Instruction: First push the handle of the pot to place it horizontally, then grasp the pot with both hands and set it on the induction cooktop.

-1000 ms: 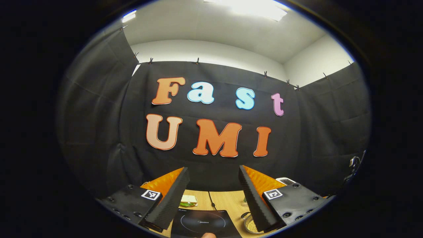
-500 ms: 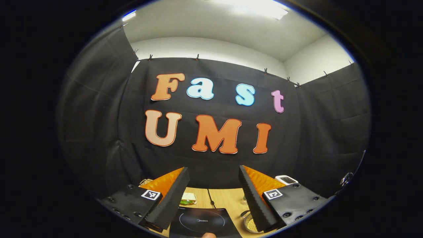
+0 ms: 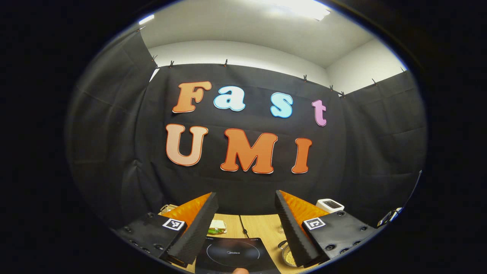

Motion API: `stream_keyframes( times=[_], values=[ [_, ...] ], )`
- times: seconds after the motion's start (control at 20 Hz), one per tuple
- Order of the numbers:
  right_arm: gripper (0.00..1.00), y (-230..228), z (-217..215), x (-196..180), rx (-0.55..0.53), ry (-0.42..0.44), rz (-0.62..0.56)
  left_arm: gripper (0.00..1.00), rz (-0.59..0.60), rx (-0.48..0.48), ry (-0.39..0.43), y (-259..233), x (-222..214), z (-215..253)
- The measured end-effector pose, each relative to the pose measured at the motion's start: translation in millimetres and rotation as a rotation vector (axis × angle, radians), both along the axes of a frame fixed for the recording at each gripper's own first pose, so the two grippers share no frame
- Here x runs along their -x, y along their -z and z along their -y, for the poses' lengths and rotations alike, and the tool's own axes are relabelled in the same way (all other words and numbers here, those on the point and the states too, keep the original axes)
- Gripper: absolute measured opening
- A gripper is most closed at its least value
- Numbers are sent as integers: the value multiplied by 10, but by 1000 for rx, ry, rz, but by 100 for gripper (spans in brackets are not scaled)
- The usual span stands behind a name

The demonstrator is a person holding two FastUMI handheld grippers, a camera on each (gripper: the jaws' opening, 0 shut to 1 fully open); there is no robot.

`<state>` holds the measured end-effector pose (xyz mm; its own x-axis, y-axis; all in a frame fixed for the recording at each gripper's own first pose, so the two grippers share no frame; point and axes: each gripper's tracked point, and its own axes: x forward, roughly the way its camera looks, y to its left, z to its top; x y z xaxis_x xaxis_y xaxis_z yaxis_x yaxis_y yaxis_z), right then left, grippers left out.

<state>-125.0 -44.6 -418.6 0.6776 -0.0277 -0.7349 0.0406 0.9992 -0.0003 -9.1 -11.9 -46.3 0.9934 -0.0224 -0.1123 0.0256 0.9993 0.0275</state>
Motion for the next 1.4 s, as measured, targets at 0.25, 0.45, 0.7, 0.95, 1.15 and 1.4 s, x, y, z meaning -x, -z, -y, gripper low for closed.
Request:
stream_keyframes(
  times=[0.25, 0.45, 0.7, 0.95, 1.15, 1.4],
  values=[
    [0, 160, 86, 23, 30, 11, -43, 99, -3, 0, -16, 76, -15, -77],
    [0, 245, 91, -3, 6, 32, -51, 98, 11, -9, -8, 127, -48, -129],
    [0, 327, 242, -44, -48, 123, -54, 97, 16, -17, -5, 274, -104, -187],
    [0, 328, 336, -106, -78, 179, -46, 98, 9, -18, -23, 457, -152, -270],
    [0, 319, 436, -197, -102, 224, -41, 98, -18, -7, -21, 624, -194, -274],
    [0, 304, 560, -306, -107, 260, -36, 98, -36, -35, -43, 767, -196, -321]
  ],
)
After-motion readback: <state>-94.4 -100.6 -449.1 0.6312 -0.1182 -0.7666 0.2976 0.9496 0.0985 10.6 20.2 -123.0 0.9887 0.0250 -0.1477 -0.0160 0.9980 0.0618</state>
